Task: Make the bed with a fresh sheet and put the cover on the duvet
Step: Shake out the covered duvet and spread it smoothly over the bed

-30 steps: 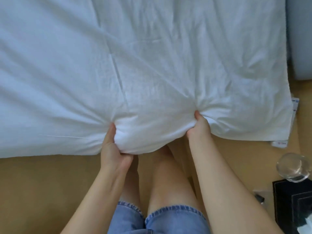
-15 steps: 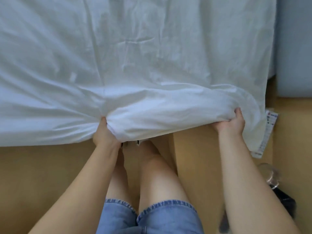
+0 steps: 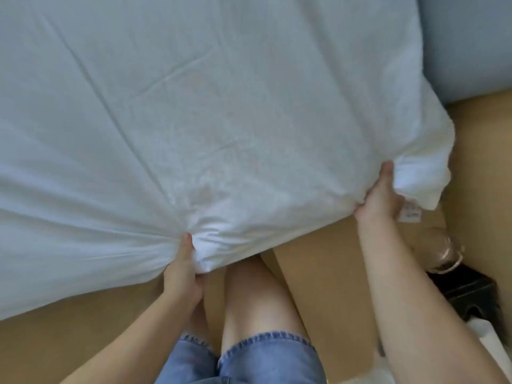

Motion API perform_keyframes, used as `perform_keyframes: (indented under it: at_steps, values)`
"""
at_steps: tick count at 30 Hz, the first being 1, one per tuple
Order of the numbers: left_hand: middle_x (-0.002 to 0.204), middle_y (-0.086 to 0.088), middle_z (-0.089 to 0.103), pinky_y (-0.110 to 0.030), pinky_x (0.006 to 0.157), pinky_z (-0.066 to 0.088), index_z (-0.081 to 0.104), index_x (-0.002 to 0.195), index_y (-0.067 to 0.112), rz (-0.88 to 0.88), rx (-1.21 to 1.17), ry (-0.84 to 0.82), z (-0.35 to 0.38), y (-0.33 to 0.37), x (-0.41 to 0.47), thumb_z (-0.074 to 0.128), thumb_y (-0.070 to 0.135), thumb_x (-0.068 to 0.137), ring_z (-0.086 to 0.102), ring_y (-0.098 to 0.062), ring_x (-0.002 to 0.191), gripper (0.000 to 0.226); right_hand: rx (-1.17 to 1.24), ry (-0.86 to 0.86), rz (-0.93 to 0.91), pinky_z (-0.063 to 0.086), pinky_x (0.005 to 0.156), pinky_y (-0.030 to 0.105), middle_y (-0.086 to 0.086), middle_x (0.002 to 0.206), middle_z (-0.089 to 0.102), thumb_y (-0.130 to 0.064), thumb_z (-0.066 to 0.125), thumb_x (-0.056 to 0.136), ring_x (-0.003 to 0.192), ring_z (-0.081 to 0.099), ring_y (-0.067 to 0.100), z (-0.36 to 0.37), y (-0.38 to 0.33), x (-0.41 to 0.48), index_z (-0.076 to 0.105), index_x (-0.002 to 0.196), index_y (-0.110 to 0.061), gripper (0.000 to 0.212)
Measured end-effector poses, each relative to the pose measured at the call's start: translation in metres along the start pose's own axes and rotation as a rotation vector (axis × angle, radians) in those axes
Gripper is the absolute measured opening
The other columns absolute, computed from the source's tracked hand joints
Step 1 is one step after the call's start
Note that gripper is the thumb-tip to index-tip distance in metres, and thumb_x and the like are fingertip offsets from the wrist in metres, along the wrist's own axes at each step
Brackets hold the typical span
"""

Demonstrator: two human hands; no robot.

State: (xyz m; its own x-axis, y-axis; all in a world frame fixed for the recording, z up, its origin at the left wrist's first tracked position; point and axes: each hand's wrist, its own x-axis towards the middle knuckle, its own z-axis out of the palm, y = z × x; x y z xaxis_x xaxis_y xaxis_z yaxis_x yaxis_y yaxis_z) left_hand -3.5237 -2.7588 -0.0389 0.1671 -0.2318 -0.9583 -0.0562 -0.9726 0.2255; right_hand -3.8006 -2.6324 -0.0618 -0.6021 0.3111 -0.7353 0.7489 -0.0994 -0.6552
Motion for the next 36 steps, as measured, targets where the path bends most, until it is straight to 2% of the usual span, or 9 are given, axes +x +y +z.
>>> perform_keyframes:
  at_steps: [4, 7, 10, 13, 16, 20, 25, 30, 36]
  values:
    - [0.099, 0.003, 0.062, -0.037, 0.083, 0.054, 0.056, 0.116, 0.015, -0.009, 0.067, 0.301, 0.006, 0.0, 0.046, 0.065, 0.042, 0.086, 0.06, -0.012, 0.075, 0.041, 0.023, 0.092, 0.066, 0.057, 0.08, 0.036, 0.004, 0.118, 0.066, -0.046, 0.063, 0.087, 0.099, 0.067, 0.02, 0.018, 0.048, 0.006, 0.054, 0.124, -0.013, 0.05]
    - [0.094, 0.003, 0.065, -0.032, 0.071, 0.054, 0.058, 0.112, 0.016, -0.04, 0.019, 0.232, 0.001, -0.003, 0.049, 0.065, 0.039, 0.087, 0.064, -0.014, 0.077, 0.035, 0.053, -0.221, 0.263, 0.052, 0.089, 0.035, 0.0, 0.125, 0.064, -0.069, 0.042, 0.085, 0.113, 0.061, 0.022, 0.012, 0.078, -0.016, 0.057, 0.125, -0.028, 0.059]
    - [0.115, -0.001, 0.066, -0.038, 0.09, 0.052, 0.057, 0.124, 0.015, -0.038, 0.002, 0.123, -0.006, -0.001, 0.049, 0.061, 0.034, 0.09, 0.065, -0.02, 0.099, 0.038, -0.008, -0.428, 0.424, 0.048, 0.096, 0.042, 0.003, 0.127, 0.062, -0.073, 0.043, 0.077, 0.115, 0.06, 0.024, 0.017, 0.115, -0.055, 0.055, 0.131, -0.028, 0.071]
    - [0.115, 0.0, 0.066, -0.036, 0.09, 0.05, 0.058, 0.122, 0.018, -0.078, -0.005, 0.023, -0.012, 0.003, 0.046, 0.06, 0.034, 0.091, 0.063, -0.02, 0.102, 0.035, -0.18, -0.315, 0.454, 0.052, 0.091, 0.04, 0.008, 0.125, 0.063, -0.046, 0.056, 0.089, 0.11, 0.062, 0.024, 0.033, 0.127, -0.075, 0.055, 0.13, -0.017, 0.05]
    - [0.102, -0.003, 0.068, -0.035, 0.075, 0.05, 0.064, 0.106, 0.017, -0.203, -0.131, -0.086, -0.024, 0.016, 0.047, 0.068, 0.037, 0.079, 0.065, -0.022, 0.091, 0.033, -0.177, 0.012, 0.334, 0.053, 0.088, 0.041, 0.014, 0.117, 0.064, -0.014, 0.063, 0.088, 0.1, 0.065, 0.028, 0.032, 0.121, -0.053, 0.056, 0.124, -0.003, 0.039]
    - [0.12, -0.016, 0.064, -0.056, 0.098, 0.042, 0.059, 0.123, 0.012, -0.191, -0.644, -0.18, -0.068, 0.056, 0.063, 0.078, 0.041, 0.065, 0.058, -0.04, 0.113, 0.067, -0.23, 0.215, 0.192, 0.057, 0.067, 0.033, 0.002, 0.089, 0.065, -0.021, 0.071, 0.083, 0.066, 0.063, 0.013, 0.03, 0.133, -0.066, 0.056, 0.095, -0.01, 0.022]
    - [0.126, -0.009, 0.062, -0.054, 0.107, 0.033, 0.061, 0.126, 0.019, -0.036, -0.919, -0.243, -0.124, 0.093, 0.087, 0.071, 0.049, 0.074, 0.055, -0.036, 0.12, 0.061, -0.138, -0.156, 0.495, 0.051, 0.092, 0.042, 0.002, 0.121, 0.064, -0.067, 0.057, 0.079, 0.107, 0.061, 0.023, 0.034, 0.192, -0.132, 0.059, 0.12, -0.026, 0.058]
    - [0.123, -0.006, 0.064, -0.053, 0.104, 0.038, 0.065, 0.122, 0.023, -0.071, -0.984, -0.266, -0.178, 0.099, 0.101, 0.07, 0.059, 0.07, 0.057, -0.035, 0.116, 0.063, -0.016, -0.594, 0.721, 0.042, 0.102, 0.053, 0.009, 0.125, 0.063, -0.069, 0.064, 0.07, 0.117, 0.058, 0.034, 0.07, 0.274, -0.225, 0.059, 0.127, -0.025, 0.073]
    - [0.109, -0.008, 0.07, -0.056, 0.084, 0.051, 0.077, 0.095, 0.017, -0.026, -0.986, -0.42, -0.243, 0.126, 0.133, 0.07, 0.057, 0.069, 0.065, -0.036, 0.102, 0.048, 0.024, -0.424, 0.668, 0.048, 0.095, 0.051, 0.009, 0.117, 0.068, -0.043, 0.063, 0.086, 0.109, 0.063, 0.032, 0.096, 0.324, -0.26, 0.063, 0.121, -0.019, 0.043]
